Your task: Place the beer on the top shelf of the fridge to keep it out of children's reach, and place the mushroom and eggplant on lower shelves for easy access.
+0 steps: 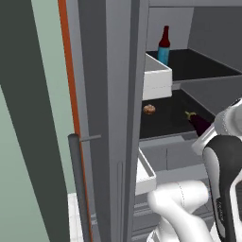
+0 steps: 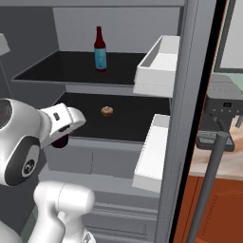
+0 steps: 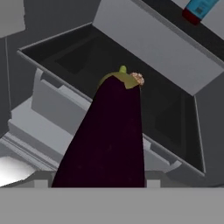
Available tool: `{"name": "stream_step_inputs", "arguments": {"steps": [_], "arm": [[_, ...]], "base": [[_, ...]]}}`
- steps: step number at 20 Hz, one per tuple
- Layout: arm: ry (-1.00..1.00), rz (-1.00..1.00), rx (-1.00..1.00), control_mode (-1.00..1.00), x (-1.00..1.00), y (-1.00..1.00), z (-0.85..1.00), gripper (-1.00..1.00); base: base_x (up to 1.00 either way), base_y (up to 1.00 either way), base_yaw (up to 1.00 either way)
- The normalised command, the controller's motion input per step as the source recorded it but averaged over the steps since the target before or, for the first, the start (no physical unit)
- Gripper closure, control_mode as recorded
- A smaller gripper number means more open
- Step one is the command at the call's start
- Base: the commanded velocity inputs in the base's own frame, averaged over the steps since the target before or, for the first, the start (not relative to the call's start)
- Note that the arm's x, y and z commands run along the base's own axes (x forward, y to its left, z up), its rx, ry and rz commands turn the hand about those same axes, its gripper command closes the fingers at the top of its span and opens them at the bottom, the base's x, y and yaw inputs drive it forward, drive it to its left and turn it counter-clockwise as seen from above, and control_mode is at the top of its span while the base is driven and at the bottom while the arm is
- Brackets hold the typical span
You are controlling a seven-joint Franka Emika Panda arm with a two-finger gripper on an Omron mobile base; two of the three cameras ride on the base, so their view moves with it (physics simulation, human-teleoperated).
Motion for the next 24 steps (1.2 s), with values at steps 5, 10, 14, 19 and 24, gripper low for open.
{"name": "stream_step_inputs", "arguments": {"steps": [5, 10, 14, 19, 24], "arm": [[0.00, -0.05, 0.00, -1.00, 0.50, -0.15, -0.15, 1.00], [0.00, -0.03, 0.00, -1.00, 0.52, -0.22, -0.21, 1.00], [0.00, -0.01, 0.00, -1.00, 0.46, -0.32, -0.40, 1.00], [0.00, -0.01, 0.00, -1.00, 0.48, -0.31, -0.45, 1.00], [0.03, -0.02, 0.00, -1.00, 0.53, -0.13, -0.43, 1.00]], "base": [[0.00, 0.00, 0.00], [0.00, 0.00, 0.00], [0.00, 0.00, 0.00], [0.00, 0.00, 0.00], [0.00, 0.00, 0.00]]}}
